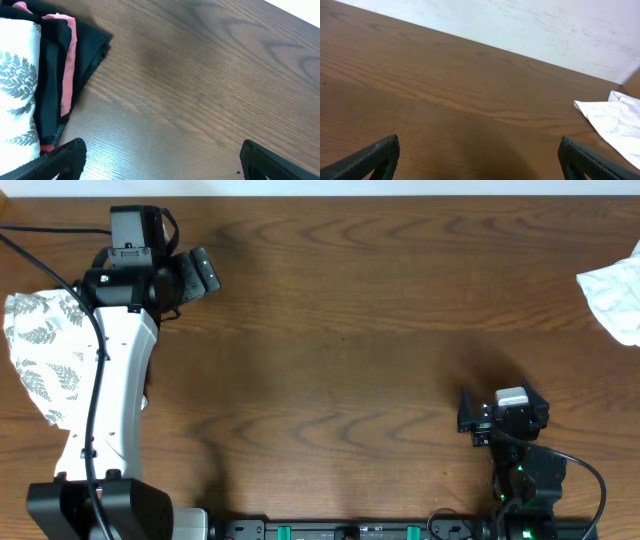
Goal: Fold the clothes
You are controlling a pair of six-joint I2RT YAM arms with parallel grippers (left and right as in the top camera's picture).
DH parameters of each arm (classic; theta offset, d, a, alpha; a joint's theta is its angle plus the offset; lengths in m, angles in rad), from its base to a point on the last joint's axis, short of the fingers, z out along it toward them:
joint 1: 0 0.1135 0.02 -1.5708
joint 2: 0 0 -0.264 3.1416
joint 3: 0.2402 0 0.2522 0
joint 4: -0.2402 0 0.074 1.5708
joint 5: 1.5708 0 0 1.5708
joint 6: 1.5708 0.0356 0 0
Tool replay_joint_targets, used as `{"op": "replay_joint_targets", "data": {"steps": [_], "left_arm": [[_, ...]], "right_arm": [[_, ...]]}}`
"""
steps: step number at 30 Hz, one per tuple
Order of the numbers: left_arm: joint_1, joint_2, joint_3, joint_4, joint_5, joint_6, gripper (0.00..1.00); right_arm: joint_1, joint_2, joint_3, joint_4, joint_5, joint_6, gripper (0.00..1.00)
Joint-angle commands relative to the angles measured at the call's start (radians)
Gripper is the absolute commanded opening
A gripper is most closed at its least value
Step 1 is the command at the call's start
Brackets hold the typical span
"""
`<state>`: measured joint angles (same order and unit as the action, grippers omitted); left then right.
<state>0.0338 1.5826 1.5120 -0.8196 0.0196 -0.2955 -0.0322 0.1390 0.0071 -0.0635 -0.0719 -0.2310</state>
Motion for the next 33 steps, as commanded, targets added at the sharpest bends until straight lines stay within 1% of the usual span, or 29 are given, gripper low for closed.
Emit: {"op": "replay_joint_targets", "data": {"steps": [1, 18, 24, 25, 29, 33], "left_arm": [[0.004, 0.011, -0.007, -0.002, -0.005, -0.01, 0.98], [0.004, 0.011, -0.007, -0.002, -0.005, -0.009, 0.98], [0.007, 0.008, -0.014, -0.023, -0.1, -0.002, 0.98], [0.007, 0.003, -0.021, -0.024, -0.103, 0.005, 0.98], [0.007, -0.054, -0.082, 0.001, -0.103, 0.092, 0.98], [0.007, -0.169, -0.225, 0.121, -0.103, 0.19, 0.98]], "right_arm": [[-0.006, -0.008, -0.002, -0.004, -0.01, 0.009, 1.0], [-0.006, -0.008, -0.002, -0.004, -0.01, 0.009, 0.99], [-0.006, -0.008, -0.002, -0.004, -0.01, 0.009, 0.99], [-0.006, -0.008, -0.002, -0.004, -0.01, 0.009, 0.99], [-0.006, -0.008, -0.002, -0.004, -0.01, 0.009, 0.99], [-0.006, -0.008, -0.002, -0.004, -0.01, 0.009, 0.99]]}}
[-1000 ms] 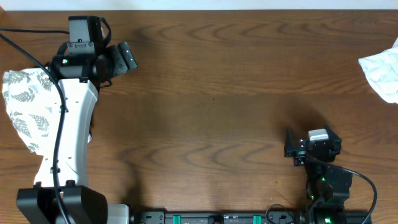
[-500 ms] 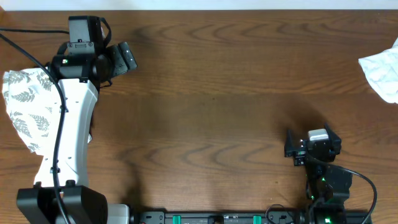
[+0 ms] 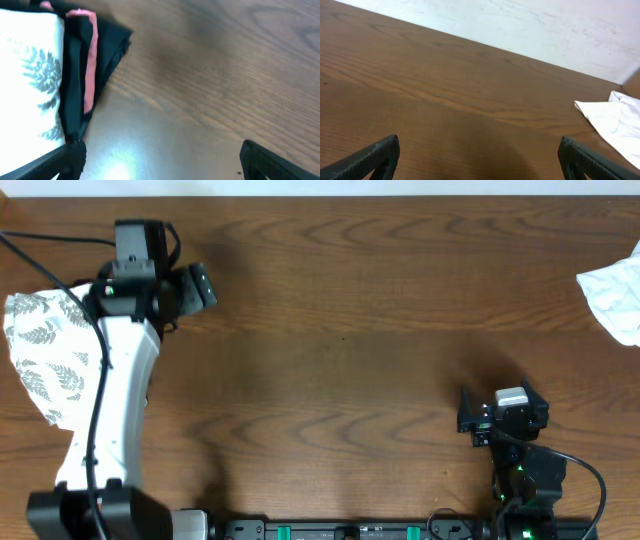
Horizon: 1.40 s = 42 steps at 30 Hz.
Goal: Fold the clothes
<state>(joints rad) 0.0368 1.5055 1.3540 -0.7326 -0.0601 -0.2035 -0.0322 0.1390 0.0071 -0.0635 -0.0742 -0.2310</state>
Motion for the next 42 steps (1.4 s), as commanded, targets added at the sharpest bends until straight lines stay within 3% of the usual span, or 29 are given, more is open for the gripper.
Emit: {"op": "replay_joint_targets", "data": {"steps": [1, 7, 19, 28, 42], "left_arm": [[0.004, -0.135, -0.121, 0.072, -0.023, 0.117, 0.98], [0.004, -0.409, -0.479, 0.321, -0.024, 0.212, 0.98], [0.004, -0.943, -1.083, 0.792, -0.04, 0.211, 0.98], [0.013, -1.185, -1.287, 0.977, -0.065, 0.211, 0.98], [0.043, -1.457, -1.349, 0.986, -0.064, 0.308, 0.98]], "right_arm": [[-0.006, -0.008, -0.002, -0.004, -0.008, 0.009, 0.99], [-0.006, -0.008, -0.002, -0.004, -0.008, 0.009, 0.99], [-0.006, -0.008, -0.002, -0.004, -0.008, 0.009, 0.99], [-0.006, -0.008, -0.002, -0.004, -0.008, 0.009, 0.99], [-0.007, -0.008, -0.002, -0.004, -0.008, 0.009, 0.99]]}}
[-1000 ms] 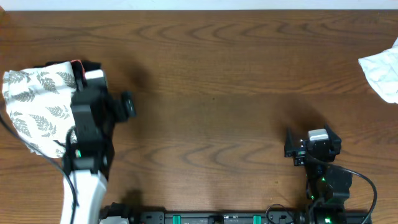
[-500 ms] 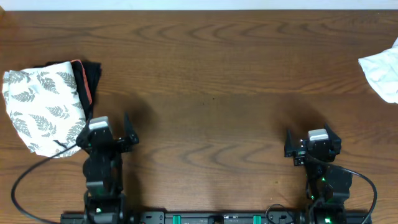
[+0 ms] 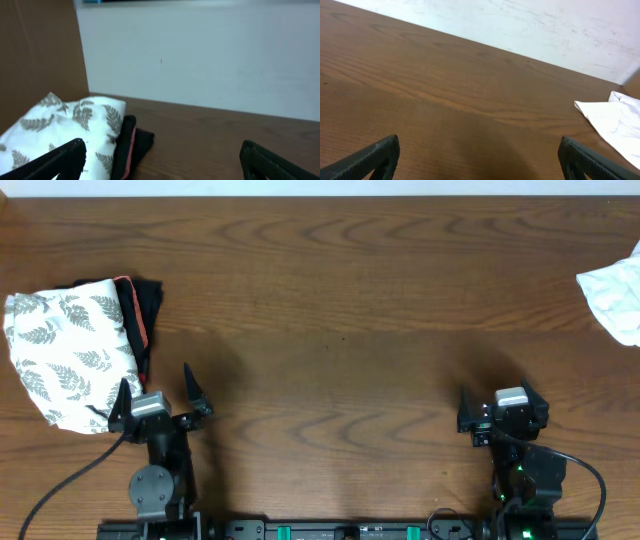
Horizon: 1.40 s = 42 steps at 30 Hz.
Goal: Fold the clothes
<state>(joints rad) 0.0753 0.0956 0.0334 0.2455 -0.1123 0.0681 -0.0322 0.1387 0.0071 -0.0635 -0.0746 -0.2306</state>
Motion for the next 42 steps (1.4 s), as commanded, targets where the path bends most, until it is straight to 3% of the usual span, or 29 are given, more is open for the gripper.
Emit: {"op": "replay_joint_targets", "data": {"steps": [1, 8, 14, 42], "left_arm": [[0.005, -0.068, -0.03, -0.013, -0.012, 0.036, 0.98], [0.005, -0.094, -0.03, -0.041, -0.012, 0.04, 0.98], [0.005, -0.094, -0.029, -0.307, -0.001, -0.03, 0.98], [-0.001, 0.108, -0.029, -0.312, 0.034, -0.04, 0.98]], "right_arm": [[-0.006, -0.008, -0.002, -0.004, -0.008, 0.009, 0.99], [-0.006, -0.008, -0.002, -0.004, -0.008, 0.009, 0.99], [-0.007, -0.008, -0.002, -0.004, -0.007, 0.009, 0.99], [-0.006, -0.008, -0.002, -0.004, -0.007, 0.009, 0.99]]}}
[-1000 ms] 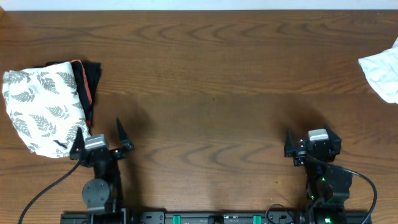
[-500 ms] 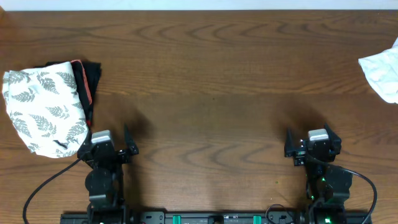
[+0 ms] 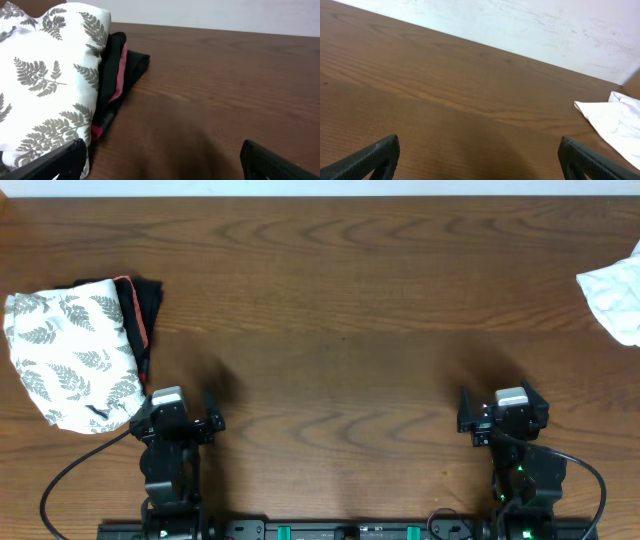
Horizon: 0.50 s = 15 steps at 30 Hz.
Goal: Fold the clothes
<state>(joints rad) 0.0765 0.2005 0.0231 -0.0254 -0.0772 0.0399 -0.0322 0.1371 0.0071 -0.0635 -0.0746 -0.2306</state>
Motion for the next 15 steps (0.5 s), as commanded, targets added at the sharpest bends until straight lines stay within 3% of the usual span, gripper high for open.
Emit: {"op": "replay_joint_targets", "data": {"steps": [1, 7, 15], "left_arm": [[-0.002, 0.003, -0.018, -0.042, -0.002, -0.011, 0.98], [-0.002, -0.002, -0.018, -0.042, -0.002, -0.011, 0.98], [0.011, -0.197, -0.016, -0.025, -0.013, -0.008, 0.98]], "right_arm": [[-0.007, -0.006, -0.002, -0.004, -0.007, 0.009, 0.99], [-0.006, -0.006, -0.002, -0.004, -0.008, 0.009, 0.99], [-0.006, -0.006, -0.002, -0.004, -0.008, 0.009, 0.99]]}}
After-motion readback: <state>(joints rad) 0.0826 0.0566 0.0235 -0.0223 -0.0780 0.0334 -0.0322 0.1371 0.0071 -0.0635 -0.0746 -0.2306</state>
